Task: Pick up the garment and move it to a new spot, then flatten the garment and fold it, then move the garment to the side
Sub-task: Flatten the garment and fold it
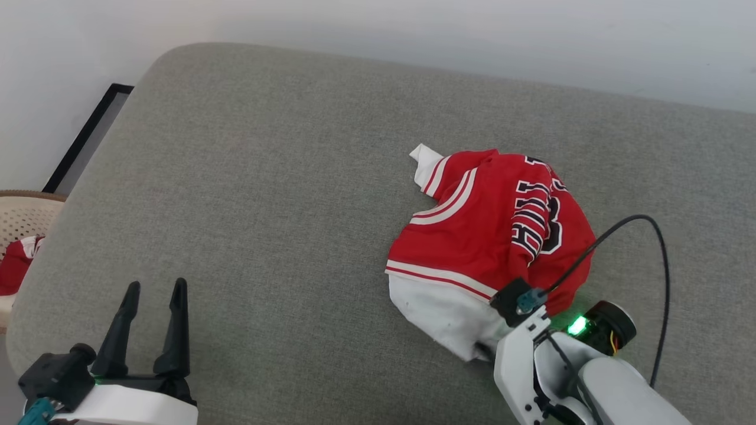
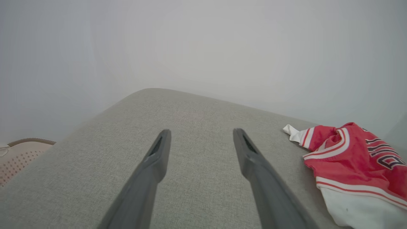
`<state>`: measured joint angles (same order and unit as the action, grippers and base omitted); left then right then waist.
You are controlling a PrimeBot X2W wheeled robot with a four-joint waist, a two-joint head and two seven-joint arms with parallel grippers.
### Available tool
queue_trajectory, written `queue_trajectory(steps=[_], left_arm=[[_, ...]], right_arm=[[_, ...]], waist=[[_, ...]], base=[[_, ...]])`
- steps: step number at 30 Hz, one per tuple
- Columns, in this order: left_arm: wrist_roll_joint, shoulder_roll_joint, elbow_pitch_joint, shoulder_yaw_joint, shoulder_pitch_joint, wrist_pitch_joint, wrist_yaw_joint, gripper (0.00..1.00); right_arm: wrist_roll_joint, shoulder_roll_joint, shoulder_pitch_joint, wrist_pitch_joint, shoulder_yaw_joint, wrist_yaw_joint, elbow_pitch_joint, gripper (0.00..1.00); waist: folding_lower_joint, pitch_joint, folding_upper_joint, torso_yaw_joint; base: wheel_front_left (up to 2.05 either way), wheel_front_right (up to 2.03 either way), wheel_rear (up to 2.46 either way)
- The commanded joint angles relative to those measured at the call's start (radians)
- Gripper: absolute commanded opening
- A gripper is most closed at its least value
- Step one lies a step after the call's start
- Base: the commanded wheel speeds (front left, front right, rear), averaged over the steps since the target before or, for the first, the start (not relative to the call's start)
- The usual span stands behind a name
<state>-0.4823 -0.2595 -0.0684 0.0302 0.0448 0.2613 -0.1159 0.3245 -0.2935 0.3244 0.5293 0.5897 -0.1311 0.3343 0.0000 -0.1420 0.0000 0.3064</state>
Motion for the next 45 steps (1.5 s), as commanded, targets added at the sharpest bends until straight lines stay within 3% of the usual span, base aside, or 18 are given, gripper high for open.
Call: queue_trajectory(steps=[1, 10, 16, 21, 25, 32, 34, 36, 37, 38, 45], left_arm=[[0.006, -0.001, -0.003, -0.011, -0.010, 0.005, -0.007, 1.00], [0.008, -0.011, 0.010, -0.054, 0.016, 0.005, -0.010, 1.00], [0.007, -0.017, 0.025, -0.078, 0.026, 0.005, -0.012, 1.00], [0.011, -0.015, 0.021, -0.071, 0.016, 0.005, -0.014, 1.00], [0.011, -0.018, 0.016, -0.062, -0.003, 0.005, -0.014, 1.00], [0.005, -0.033, 0.000, -0.037, -0.035, 0.005, -0.014, 1.00], [0.000, -0.043, -0.005, -0.028, -0.045, 0.005, -0.014, 1.00], [-0.010, -0.051, -0.011, -0.010, -0.056, 0.005, -0.015, 1.00], [-0.012, -0.059, -0.014, -0.002, -0.064, 0.004, -0.014, 1.00], [-0.018, -0.067, -0.016, 0.009, -0.072, -0.001, -0.014, 1.00], [-0.122, -0.140, 0.002, 0.084, -0.146, -0.104, -0.015, 1.00]], right_arm=[[0.010, 0.005, -0.006, 0.009, 0.008, 0.001, 0.031, 0.00], [0.065, -0.044, -0.007, 0.067, -0.043, 0.001, -0.102, 0.00], [0.059, -0.117, -0.051, 0.138, -0.202, 0.001, -0.254, 0.00], [0.033, -0.155, -0.085, 0.172, -0.365, 0.001, -0.309, 0.00], [0.010, -0.183, -0.085, 0.174, -0.456, 0.001, -0.269, 0.00], [0.014, -0.178, -0.028, 0.128, -0.447, 0.001, -0.094, 0.00], [0.036, -0.151, 0.001, 0.104, -0.442, 0.001, -0.038, 0.00], [0.032, -0.149, 0.028, 0.092, -0.432, 0.001, 0.023, 0.21], [0.038, -0.142, 0.040, 0.087, -0.427, 0.001, 0.048, 0.43], [0.048, -0.132, 0.054, 0.080, -0.421, 0.001, 0.065, 1.00], [0.081, -0.132, 0.109, 0.029, -0.412, 0.001, 0.070, 1.00]], waist=[[0.0000, 0.002, 0.0000, -0.004], [0.0000, 0.015, 0.0000, -0.070], [0.0000, 0.019, 0.0000, -0.121], [0.0000, 0.011, 0.0000, -0.148], [0.0000, -0.002, 0.0000, -0.155], [0.0000, -0.030, 0.0000, -0.147], [0.0000, -0.036, 0.0000, -0.147], [0.0000, -0.040, 0.0000, -0.145], [0.0000, -0.041, 0.0000, -0.146], [0.0000, -0.042, 0.0000, -0.147], [0.0000, -0.031, 0.0000, -0.186]], base=[[0.00, 0.00, 0.00], [0.00, 0.00, 0.00], [0.00, 0.00, 0.00], [0.00, 0.00, 0.00], [0.00, 0.00, 0.00], [0.00, 0.00, 0.00], [0.00, 0.00, 0.00], [0.00, 0.00, 0.00], [0.00, 0.00, 0.00], [0.00, 0.00, 0.00], [0.00, 0.00, 0.00]])
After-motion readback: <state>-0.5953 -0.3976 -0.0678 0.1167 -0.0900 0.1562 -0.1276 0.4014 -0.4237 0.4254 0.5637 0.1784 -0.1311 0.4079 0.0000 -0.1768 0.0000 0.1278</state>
